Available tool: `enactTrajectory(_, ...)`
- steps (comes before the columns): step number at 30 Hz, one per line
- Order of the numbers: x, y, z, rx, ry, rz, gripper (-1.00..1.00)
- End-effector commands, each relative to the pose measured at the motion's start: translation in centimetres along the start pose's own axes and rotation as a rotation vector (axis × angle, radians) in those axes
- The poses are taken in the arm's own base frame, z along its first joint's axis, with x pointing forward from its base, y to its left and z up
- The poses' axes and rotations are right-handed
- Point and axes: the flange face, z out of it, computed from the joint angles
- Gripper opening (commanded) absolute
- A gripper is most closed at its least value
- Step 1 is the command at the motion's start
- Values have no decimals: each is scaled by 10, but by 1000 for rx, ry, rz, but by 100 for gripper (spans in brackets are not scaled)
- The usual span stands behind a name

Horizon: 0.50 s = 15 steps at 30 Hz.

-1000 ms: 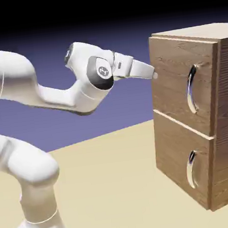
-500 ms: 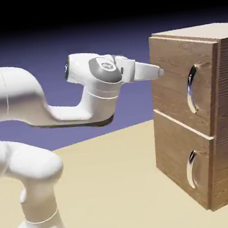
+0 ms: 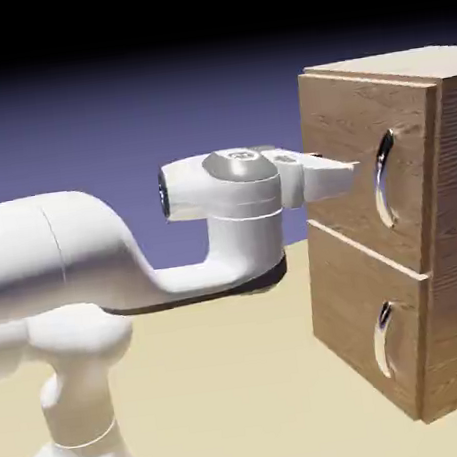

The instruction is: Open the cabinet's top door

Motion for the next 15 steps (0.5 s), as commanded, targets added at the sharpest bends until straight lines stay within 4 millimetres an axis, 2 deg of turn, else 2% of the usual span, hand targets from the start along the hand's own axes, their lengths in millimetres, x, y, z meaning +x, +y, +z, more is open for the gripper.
enactTrajectory(1, -1, 6, 2, 7, 5, 5, 0)
enactTrajectory(6, -10, 37, 16, 43, 23, 27, 0)
enactTrajectory(8, -11, 41, 18, 47, 24, 30, 0)
enactTrajectory(13, -9, 38, 68, 46, 24, 29, 0)
enactTrajectory(14, -9, 38, 68, 46, 24, 29, -100)
enactTrajectory(15, -9, 38, 68, 46, 24, 29, -100)
